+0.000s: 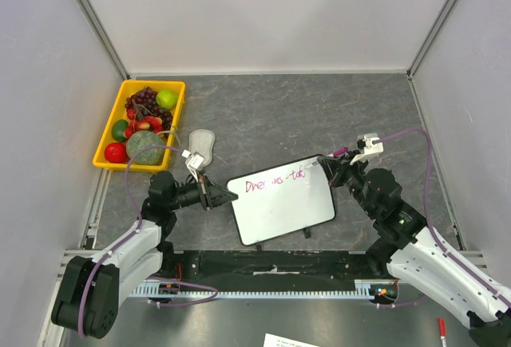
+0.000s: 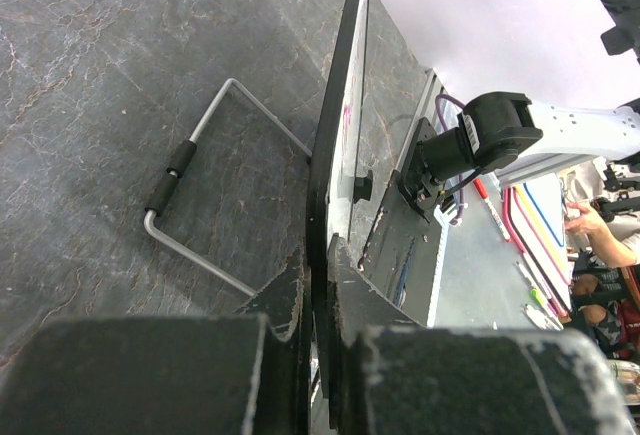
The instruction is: Write a sentence on the whiteboard
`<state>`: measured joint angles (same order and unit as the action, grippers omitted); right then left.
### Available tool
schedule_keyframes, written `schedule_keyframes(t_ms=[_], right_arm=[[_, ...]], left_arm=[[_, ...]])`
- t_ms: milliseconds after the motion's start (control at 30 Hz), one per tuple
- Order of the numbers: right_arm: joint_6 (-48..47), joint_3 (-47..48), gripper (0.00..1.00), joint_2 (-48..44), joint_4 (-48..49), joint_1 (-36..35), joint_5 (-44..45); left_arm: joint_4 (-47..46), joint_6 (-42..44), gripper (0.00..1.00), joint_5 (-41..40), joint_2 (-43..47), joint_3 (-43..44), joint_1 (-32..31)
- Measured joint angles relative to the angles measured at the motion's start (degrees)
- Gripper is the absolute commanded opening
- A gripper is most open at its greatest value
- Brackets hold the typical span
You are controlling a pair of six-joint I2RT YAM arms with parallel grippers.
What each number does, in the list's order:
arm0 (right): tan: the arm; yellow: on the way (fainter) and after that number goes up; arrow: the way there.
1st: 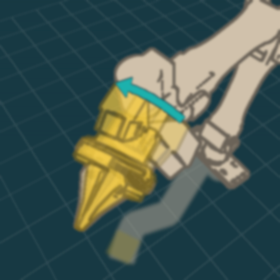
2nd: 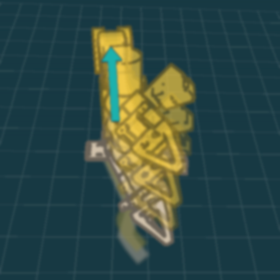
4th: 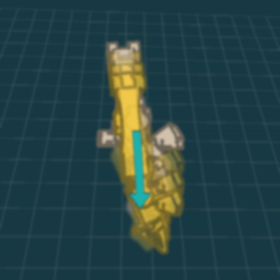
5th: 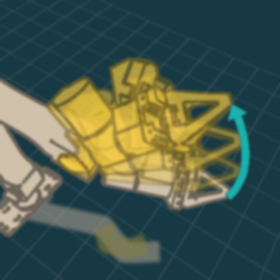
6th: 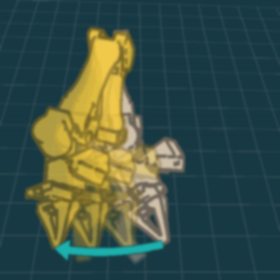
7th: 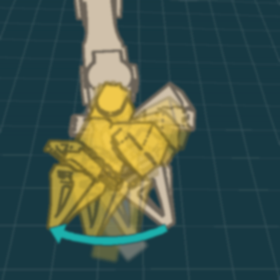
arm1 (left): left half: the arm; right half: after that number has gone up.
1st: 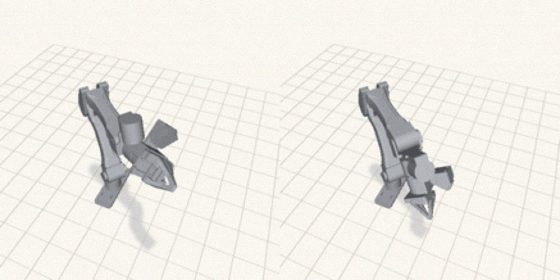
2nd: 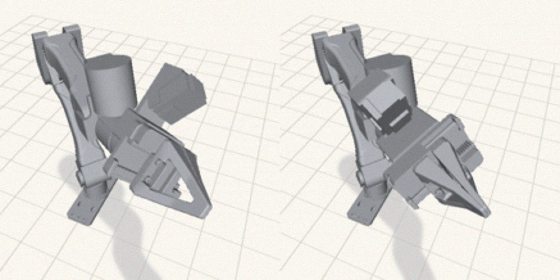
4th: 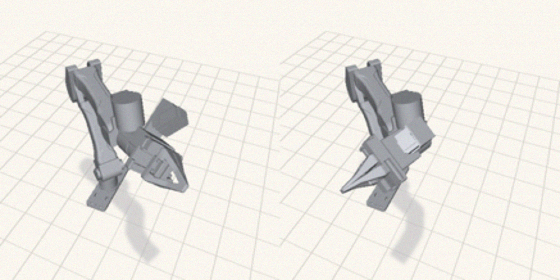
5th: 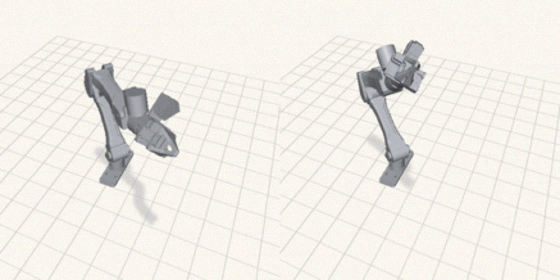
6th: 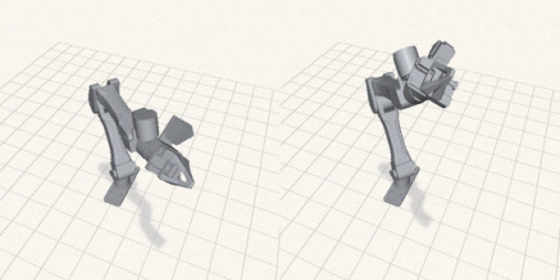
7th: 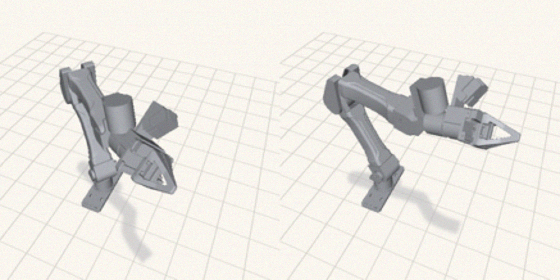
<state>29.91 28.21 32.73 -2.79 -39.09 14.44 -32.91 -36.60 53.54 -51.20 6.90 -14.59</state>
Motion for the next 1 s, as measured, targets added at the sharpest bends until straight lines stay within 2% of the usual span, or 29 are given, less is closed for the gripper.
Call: schedule_keyframes(t_ms=[1000], right_arm=[[0.0, -2.1, 0.0, 0.9, 0.1, 0.0, 2.4]], left_arm=[[0.2, 0.0, 0.02, 0.0, 0.0, 0.0, 0.0]])
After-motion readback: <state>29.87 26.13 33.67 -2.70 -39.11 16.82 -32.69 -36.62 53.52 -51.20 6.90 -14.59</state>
